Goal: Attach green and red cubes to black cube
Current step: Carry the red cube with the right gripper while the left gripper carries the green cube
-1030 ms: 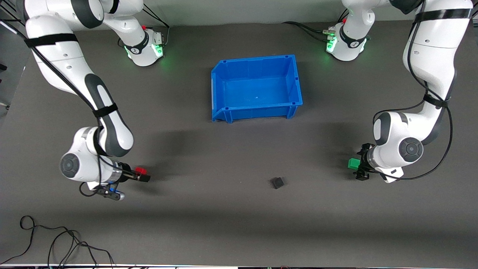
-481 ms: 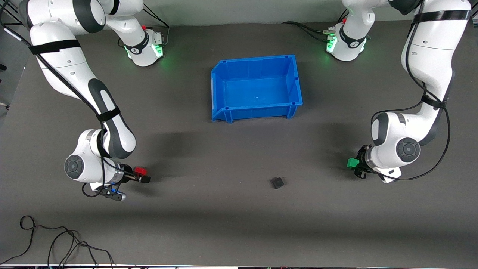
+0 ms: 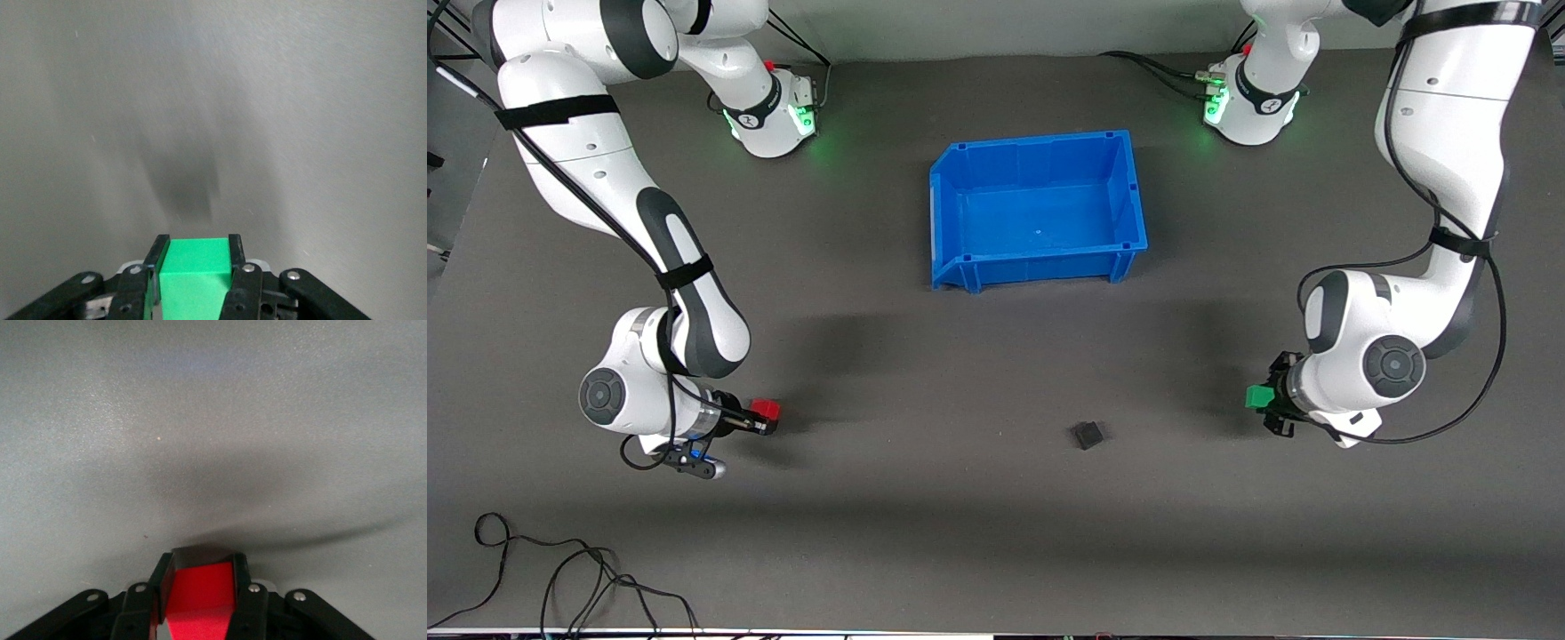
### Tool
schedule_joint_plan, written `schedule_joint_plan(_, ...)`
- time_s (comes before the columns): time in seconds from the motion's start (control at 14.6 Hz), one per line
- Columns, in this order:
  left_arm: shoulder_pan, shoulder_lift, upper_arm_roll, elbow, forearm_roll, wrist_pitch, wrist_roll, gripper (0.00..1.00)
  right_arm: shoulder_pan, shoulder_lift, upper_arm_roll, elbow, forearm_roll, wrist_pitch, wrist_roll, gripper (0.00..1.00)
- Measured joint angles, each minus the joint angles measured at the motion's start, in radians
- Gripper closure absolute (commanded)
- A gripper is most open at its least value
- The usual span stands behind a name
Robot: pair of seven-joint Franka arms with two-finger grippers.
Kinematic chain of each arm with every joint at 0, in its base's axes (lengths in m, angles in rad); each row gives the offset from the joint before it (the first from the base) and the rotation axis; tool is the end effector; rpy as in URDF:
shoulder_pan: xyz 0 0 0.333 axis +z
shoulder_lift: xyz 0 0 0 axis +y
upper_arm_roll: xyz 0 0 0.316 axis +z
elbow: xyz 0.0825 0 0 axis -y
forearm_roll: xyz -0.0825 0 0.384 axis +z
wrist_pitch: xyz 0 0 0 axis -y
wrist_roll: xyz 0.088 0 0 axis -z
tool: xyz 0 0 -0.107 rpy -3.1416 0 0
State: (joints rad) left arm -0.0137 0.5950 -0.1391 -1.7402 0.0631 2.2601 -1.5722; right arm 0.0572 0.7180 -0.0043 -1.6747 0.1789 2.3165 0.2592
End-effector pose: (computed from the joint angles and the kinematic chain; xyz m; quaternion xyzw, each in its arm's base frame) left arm 0.6536 -0.0911 0.2321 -0.7648 -0.6432 0.0342 0.0158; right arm 0.6706 0.0391 0.1784 -0.9837 0.1648 0.0470 0.0552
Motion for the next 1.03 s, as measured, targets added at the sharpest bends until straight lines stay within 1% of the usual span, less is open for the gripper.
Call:
schedule_joint_plan(0.14, -0.034, 0.001, -0.001, 0.021, -0.001, -0.003, -0.087, 1.0, -0.001, 0.0, 0.0, 0.001, 0.014, 0.003, 0.095, 1.0)
schedule_joint_plan(0.34, -0.09, 0.03, -0.003, 0.07, -0.002, -0.004, -0.255, 1.0, 0.018, 0.0, 0.01, 0.021, 0.073, 0.008, 0.362, 1.0)
schedule_joint_plan(0.62, -0.148, 0.121, -0.003, 0.168, -0.013, -0.004, -0.443, 1.0, 0.117, 0.001, 0.013, 0.084, 0.188, 0.014, 0.726, 1.0)
schedule_joint_plan(0.82, -0.177, 0.152, -0.004, 0.207, -0.111, -0.004, -0.511, 1.0, 0.173, 0.013, 0.015, 0.128, 0.3, 0.015, 0.878, 1.0)
schedule_joint_plan(1.03, -0.241, 0.176, -0.006, 0.252, -0.137, -0.004, -0.628, 1.0, 0.255, 0.038, 0.017, 0.18, 0.321, 0.024, 1.063, 1.0)
